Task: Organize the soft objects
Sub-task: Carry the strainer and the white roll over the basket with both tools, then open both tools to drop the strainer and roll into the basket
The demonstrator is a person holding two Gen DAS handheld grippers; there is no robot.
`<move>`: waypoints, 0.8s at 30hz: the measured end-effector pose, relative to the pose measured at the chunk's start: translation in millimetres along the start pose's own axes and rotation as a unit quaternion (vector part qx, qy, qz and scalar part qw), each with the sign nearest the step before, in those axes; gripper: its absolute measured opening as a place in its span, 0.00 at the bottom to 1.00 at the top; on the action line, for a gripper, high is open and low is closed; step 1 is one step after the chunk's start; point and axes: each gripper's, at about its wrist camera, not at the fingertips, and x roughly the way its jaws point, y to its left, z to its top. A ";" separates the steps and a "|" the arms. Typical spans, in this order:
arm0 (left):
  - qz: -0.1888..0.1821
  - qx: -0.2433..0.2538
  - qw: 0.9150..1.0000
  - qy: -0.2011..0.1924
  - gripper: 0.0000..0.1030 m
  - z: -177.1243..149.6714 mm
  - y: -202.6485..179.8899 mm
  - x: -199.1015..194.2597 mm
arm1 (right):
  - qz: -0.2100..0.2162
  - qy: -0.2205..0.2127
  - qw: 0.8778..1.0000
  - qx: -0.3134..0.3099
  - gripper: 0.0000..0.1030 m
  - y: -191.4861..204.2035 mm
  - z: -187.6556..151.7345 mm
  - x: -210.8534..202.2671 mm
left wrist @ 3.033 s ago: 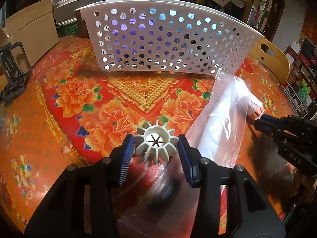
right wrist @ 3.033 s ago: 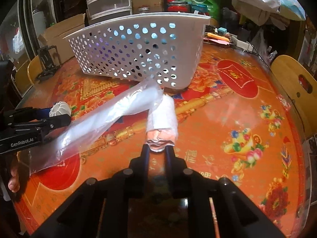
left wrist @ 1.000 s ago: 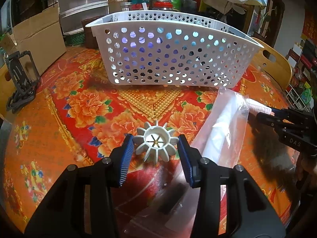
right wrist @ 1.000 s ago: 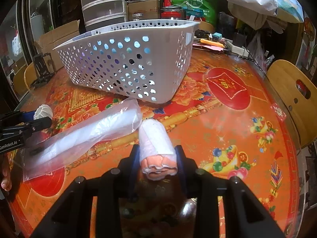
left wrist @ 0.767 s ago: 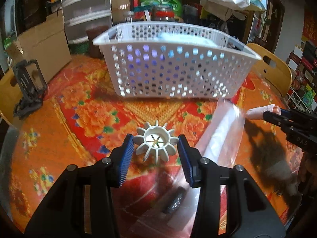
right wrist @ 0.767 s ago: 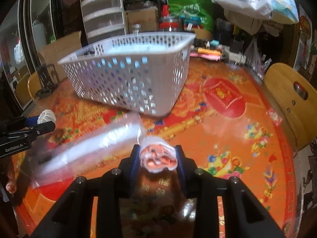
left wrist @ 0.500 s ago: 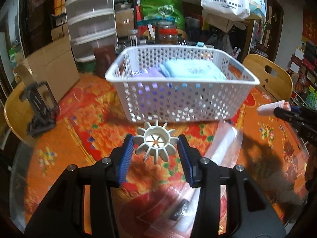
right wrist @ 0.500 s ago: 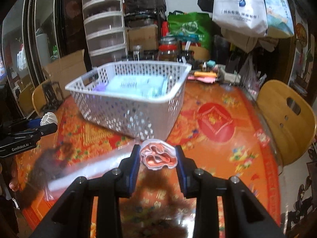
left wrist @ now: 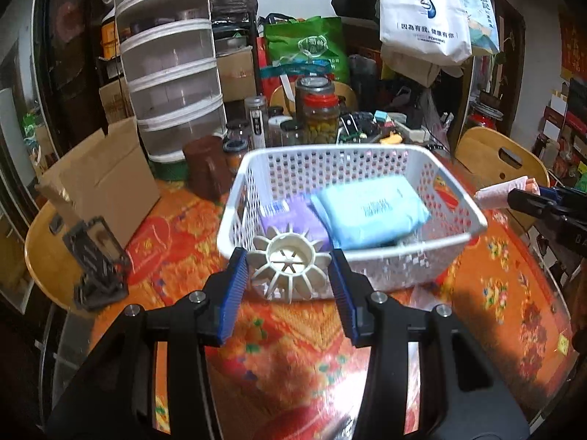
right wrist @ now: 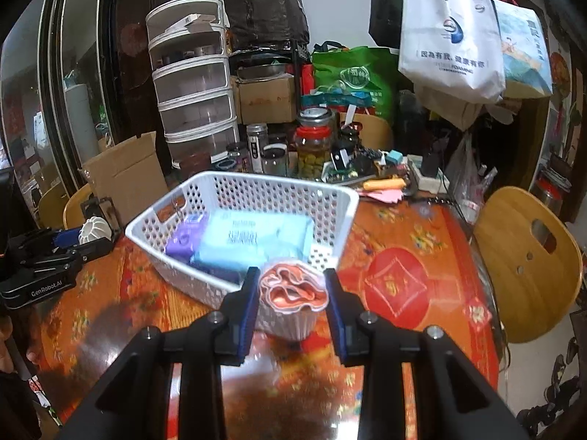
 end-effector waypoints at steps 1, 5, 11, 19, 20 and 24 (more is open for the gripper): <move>0.001 0.001 1.000 -0.001 0.41 7.7 -0.1 2.3 | -0.004 -0.001 1.000 -0.002 0.32 1.9 7.1 2.7; 0.002 0.001 1.000 -0.002 0.41 37.2 1.4 15.5 | -0.007 0.003 1.000 -0.004 0.32 7.5 28.3 18.4; -0.013 -0.005 1.000 0.025 0.41 65.2 -1.0 54.0 | -0.026 0.032 0.999 -0.006 0.32 10.9 43.0 62.5; -0.022 -0.007 0.997 0.073 0.41 71.5 -7.6 108.1 | -0.030 0.063 0.997 -0.013 0.32 19.5 42.7 107.6; -0.022 -0.008 0.997 0.077 0.41 70.4 -6.2 112.5 | -0.029 0.064 0.997 -0.015 0.32 20.7 41.3 109.3; -0.014 -0.003 0.996 0.084 0.42 64.0 -3.1 125.1 | -0.014 0.078 0.997 -0.024 0.32 23.7 33.5 117.0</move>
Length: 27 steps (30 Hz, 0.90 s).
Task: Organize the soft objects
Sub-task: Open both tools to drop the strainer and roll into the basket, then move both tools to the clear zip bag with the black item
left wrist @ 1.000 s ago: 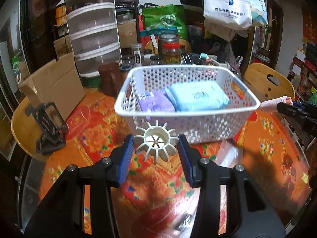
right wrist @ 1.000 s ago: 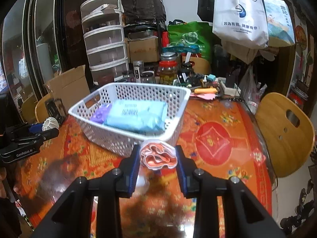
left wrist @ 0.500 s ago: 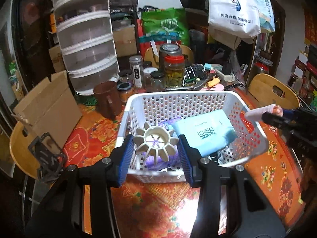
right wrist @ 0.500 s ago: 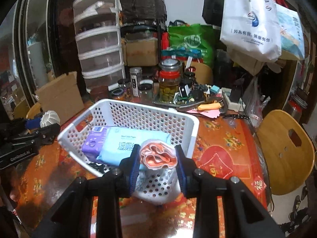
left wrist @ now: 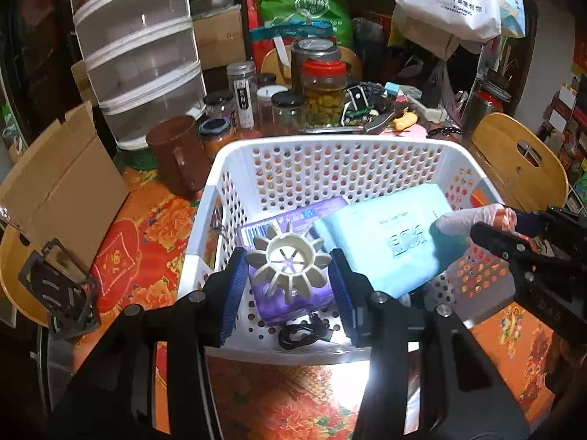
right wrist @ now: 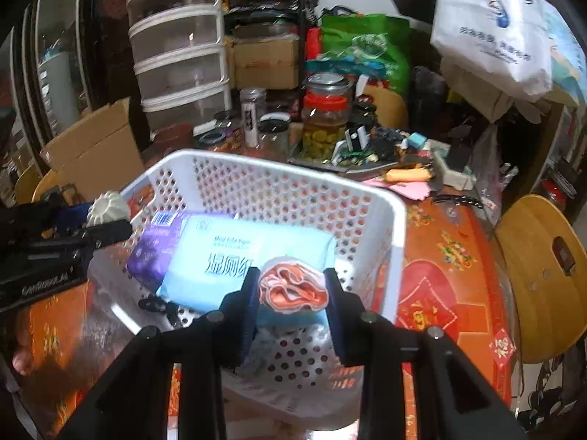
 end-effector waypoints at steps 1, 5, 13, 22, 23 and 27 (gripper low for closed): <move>-0.003 -0.003 1.000 0.004 0.42 -1.3 1.7 3.3 | 0.001 -0.002 1.000 0.000 0.32 0.3 -1.2 1.1; 0.012 -0.005 1.000 0.002 0.79 -6.0 5.2 10.4 | -0.004 -0.004 1.000 -0.002 0.65 0.1 -5.1 4.0; 0.003 -0.011 1.000 -0.029 0.89 -20.7 11.3 -20.0 | 0.010 -0.029 0.999 0.007 0.81 -6.4 -17.9 -28.3; 0.022 -0.022 0.999 -0.036 0.89 -59.6 17.0 -62.3 | 0.017 -0.050 0.998 0.025 0.83 -17.6 -54.3 -67.0; 0.023 -0.025 0.999 -0.036 0.89 -65.9 18.0 -67.8 | 0.022 -0.053 0.998 0.022 0.83 -17.9 -59.7 -71.7; 0.018 -0.036 0.999 -0.034 0.89 -95.7 19.5 -87.9 | 0.027 -0.051 0.998 0.023 0.83 -18.6 -80.9 -83.8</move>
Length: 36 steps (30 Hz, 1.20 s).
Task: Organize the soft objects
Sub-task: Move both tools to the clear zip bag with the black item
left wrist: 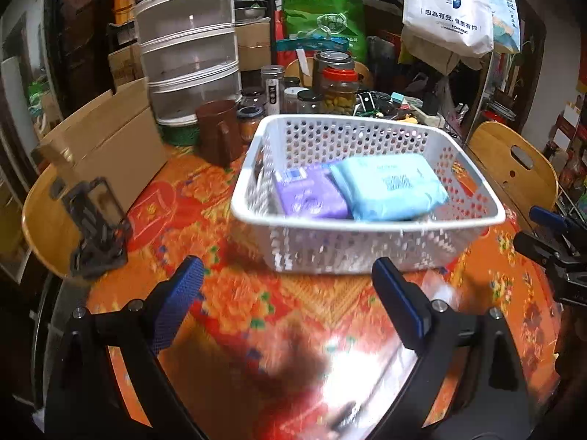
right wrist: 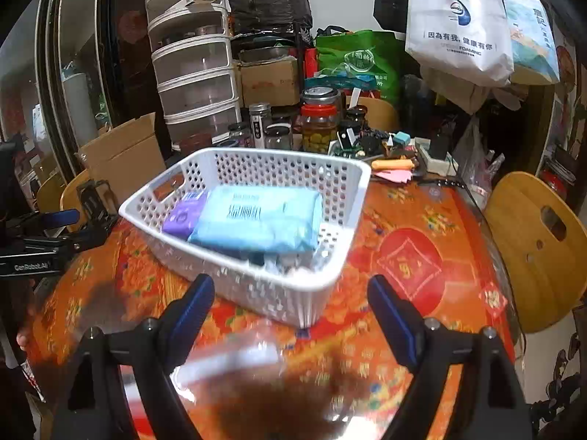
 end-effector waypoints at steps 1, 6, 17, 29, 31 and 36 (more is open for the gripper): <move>0.003 -0.003 1.000 -0.001 0.89 -9.0 1.2 -5.9 | 0.003 0.000 1.000 0.000 0.83 0.4 -4.9 -2.4; 0.002 -0.018 1.000 0.002 0.89 -48.7 5.7 -26.4 | 0.011 0.015 1.000 -0.008 0.83 5.2 -35.2 -6.0; -0.008 -0.069 0.997 0.046 0.90 -131.2 10.1 -16.5 | 0.028 0.047 0.998 0.008 0.83 5.6 -84.1 24.6; -0.020 -0.059 0.994 0.084 0.90 -180.3 -13.2 -11.7 | 0.045 0.091 0.995 -0.009 0.83 14.2 -98.7 66.9; -0.023 -0.060 0.994 0.091 0.90 -186.3 -14.7 -10.5 | 0.044 0.096 0.994 -0.011 0.83 14.2 -98.7 71.9; -0.029 -0.066 0.992 0.101 0.90 -199.1 -17.4 -6.4 | 0.048 0.101 0.994 -0.016 0.83 16.2 -94.0 80.7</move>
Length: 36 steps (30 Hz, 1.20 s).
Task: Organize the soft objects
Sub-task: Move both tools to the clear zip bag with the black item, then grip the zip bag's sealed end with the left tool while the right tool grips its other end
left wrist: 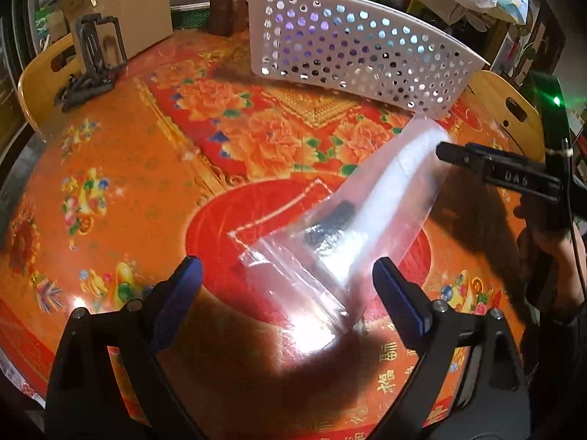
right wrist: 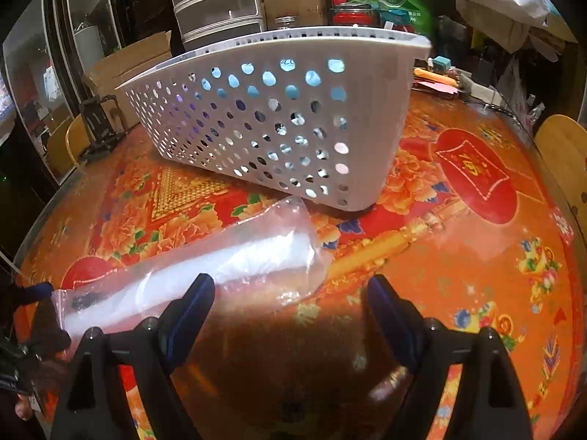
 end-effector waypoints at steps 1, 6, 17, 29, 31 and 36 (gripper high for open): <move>0.002 0.001 1.000 0.002 0.90 -1.0 -0.9 2.2 | 0.001 0.003 1.000 0.000 0.83 0.1 1.5 2.5; 0.017 0.013 1.000 0.000 0.90 -4.5 -7.4 6.0 | -0.004 0.010 1.000 -0.007 0.80 1.5 6.6 9.3; 0.033 0.032 0.999 -0.005 0.91 -4.4 -16.3 11.5 | -0.005 0.013 1.000 -0.028 0.74 10.4 8.3 12.0; 0.031 0.037 0.999 -0.007 0.91 -4.4 -17.0 13.1 | 0.022 0.028 0.999 -0.032 0.55 9.2 15.5 13.1; 0.032 0.037 0.999 -0.008 0.91 -4.6 -17.3 13.0 | 0.023 0.031 0.999 -0.035 0.52 8.7 16.2 13.1; 0.029 0.044 0.999 -0.012 0.81 -5.6 -18.4 11.4 | 0.024 0.032 0.999 -0.034 0.32 4.1 16.1 11.1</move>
